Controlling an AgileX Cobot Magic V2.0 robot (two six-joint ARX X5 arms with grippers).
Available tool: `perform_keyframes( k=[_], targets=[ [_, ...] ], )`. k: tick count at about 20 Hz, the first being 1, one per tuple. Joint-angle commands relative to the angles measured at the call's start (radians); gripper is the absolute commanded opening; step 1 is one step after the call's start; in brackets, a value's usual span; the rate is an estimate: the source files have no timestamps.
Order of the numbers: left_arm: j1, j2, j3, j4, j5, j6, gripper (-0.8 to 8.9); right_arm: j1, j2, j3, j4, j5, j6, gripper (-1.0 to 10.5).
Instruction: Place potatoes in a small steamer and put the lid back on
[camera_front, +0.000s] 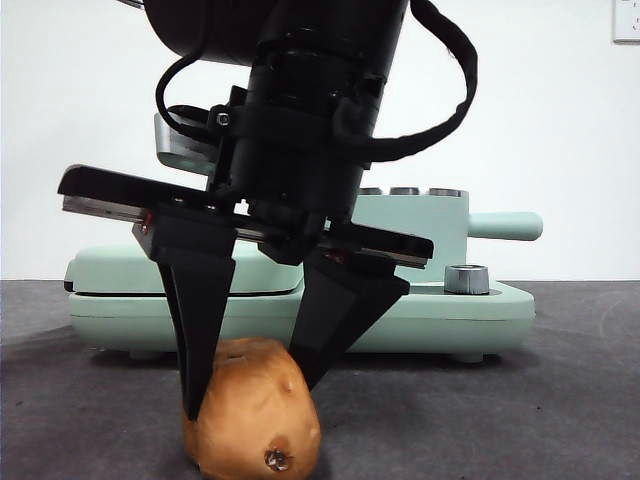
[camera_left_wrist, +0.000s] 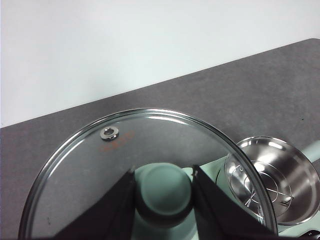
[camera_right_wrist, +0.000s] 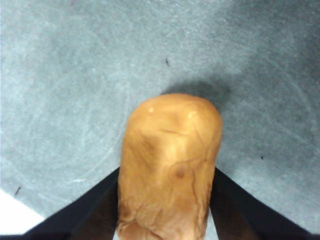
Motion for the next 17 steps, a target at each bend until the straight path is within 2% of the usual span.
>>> perform_keyframes(
  k=[1, 4, 7, 10, 13, 17],
  targets=[
    [-0.004, -0.008, 0.037, 0.026, -0.001, 0.014, 0.05, 0.009, 0.027, 0.026, -0.016, -0.008, -0.01, 1.9],
    [-0.004, -0.008, 0.037, 0.023, -0.001, 0.014, 0.05, -0.019, 0.017, 0.127, -0.15, -0.006, -0.036, 1.9],
    [-0.004, -0.008, 0.037, 0.021, -0.001, 0.014, 0.06, -0.068, 0.017, 0.297, -0.298, -0.004, -0.12, 1.9],
    [-0.004, -0.008, 0.037, 0.019, -0.001, 0.014, 0.06, -0.149, 0.017, 0.454, -0.358, -0.004, -0.195, 1.9],
    [-0.004, -0.008, 0.037, 0.02, -0.001, 0.014, 0.05, -0.271, 0.018, 0.575, -0.343, -0.002, -0.247, 1.9],
    [-0.006, -0.008, 0.037, 0.02, -0.001, 0.014, 0.06, -0.455, 0.022, 0.649, -0.257, -0.005, -0.254, 1.9]
  ],
)
